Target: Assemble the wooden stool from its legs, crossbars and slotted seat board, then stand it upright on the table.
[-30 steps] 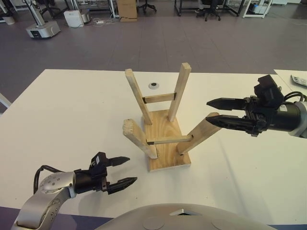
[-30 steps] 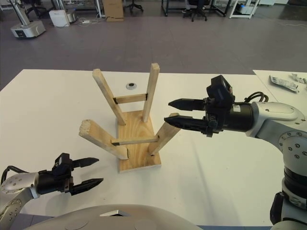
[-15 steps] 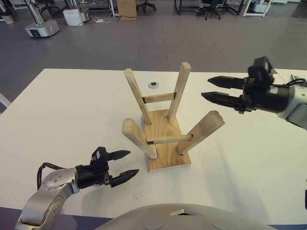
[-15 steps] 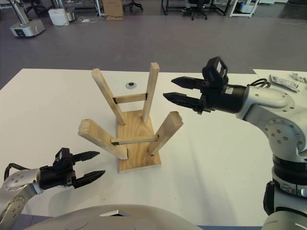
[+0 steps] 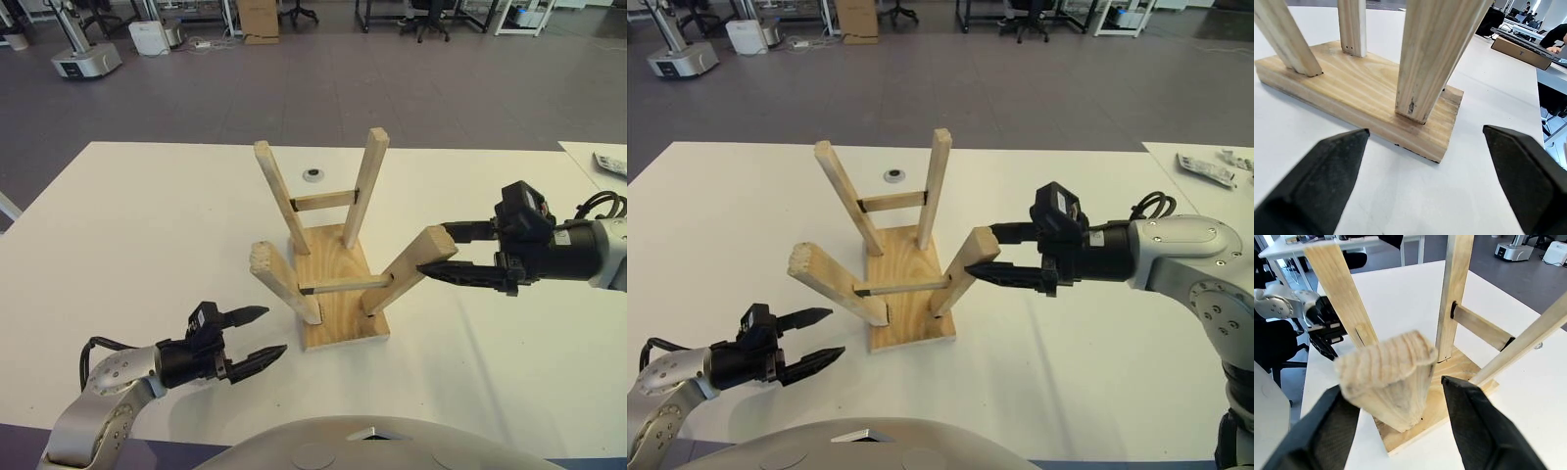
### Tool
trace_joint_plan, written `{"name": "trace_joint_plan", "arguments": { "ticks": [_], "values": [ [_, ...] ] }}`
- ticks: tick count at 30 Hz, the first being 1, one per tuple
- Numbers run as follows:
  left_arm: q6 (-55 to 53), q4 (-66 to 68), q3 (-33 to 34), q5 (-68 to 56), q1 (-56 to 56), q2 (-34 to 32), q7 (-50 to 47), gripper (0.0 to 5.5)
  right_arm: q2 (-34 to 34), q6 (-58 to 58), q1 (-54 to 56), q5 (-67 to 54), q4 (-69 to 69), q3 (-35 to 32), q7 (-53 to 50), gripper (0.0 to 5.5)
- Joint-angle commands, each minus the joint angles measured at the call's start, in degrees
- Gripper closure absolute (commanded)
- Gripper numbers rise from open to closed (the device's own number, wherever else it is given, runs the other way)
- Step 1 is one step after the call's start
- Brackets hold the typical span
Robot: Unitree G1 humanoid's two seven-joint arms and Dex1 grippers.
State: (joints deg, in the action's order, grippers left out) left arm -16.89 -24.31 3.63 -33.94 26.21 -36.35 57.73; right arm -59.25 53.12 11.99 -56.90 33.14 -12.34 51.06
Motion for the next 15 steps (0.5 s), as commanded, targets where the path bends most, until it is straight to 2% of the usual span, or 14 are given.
{"name": "trace_joint_plan", "arguments": {
  "ticks": [1,7,10,11,13,14,15],
  "values": [
    [1.63,0.88,-0.46,1.61,-0.58,0.45,-0.23,1.21,4.92,-3.00,5.85,4.91,-2.78,1.52,-6.99,2.60],
    [2.84,1.35,-1.60,1.94,1.18,1.22,0.08,1.21,14.40,-5.88,19.49,6.03,-5.12,-0.14,-19.70,2.60],
    [3.06,1.71,-1.46,1.82,1.50,1.12,0.26,1.21,21.99,-4.64,26.30,-0.69,-1.10,0.57,-29.26,2.60],
    [3.08,1.81,-1.33,1.80,1.46,1.08,0.26,1.21,25.58,-3.97,26.21,-2.58,1.36,2.24,-33.64,2.60],
    [3.47,1.78,-1.64,2.29,1.43,1.12,0.23,1.21,33.86,-4.08,20.34,2.36,7.27,11.06,-43.66,2.60],
    [3.66,1.72,-1.99,2.49,1.45,1.15,0.40,1.21,35.44,-4.30,16.75,6.00,9.23,15.36,-46.49,2.60],
    [3.98,1.64,-2.35,2.81,1.67,1.21,0.47,1.21,33.79,-5.32,13.02,12.02,10.64,20.81,-46.94,2.60]
  ]
}}
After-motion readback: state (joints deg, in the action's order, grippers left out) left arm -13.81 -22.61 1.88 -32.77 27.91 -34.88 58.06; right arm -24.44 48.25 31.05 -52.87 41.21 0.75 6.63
